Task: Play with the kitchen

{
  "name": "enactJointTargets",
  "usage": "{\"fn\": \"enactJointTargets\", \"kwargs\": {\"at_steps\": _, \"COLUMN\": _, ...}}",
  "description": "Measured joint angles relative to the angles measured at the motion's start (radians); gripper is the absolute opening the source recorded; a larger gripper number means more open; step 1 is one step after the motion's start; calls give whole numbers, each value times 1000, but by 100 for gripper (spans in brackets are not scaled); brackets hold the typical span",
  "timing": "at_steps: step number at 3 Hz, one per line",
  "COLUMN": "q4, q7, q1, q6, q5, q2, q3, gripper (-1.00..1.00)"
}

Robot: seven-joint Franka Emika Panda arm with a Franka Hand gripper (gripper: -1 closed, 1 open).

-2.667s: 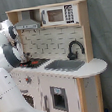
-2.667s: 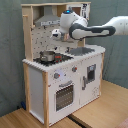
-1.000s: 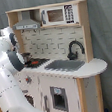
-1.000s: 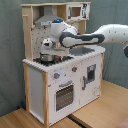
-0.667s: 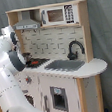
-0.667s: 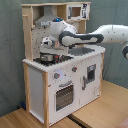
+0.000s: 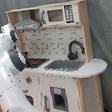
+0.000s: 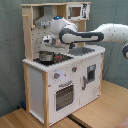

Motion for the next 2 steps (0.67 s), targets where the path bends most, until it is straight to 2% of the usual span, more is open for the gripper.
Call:
{"fn": "enactJointTargets", "kwargs": {"at_steps": 1, "q4": 35, "q7": 16, "q1": 6, "q6": -93, "q5": -1, "q2": 25, "q3": 0, "gripper": -100}}
{"fn": "enactJointTargets", "kwargs": {"at_steps": 2, "q4": 41, "q7": 44, "q1": 26, "q6": -178, "q5": -9, "q2": 73, "q3": 0, "gripper": -100}}
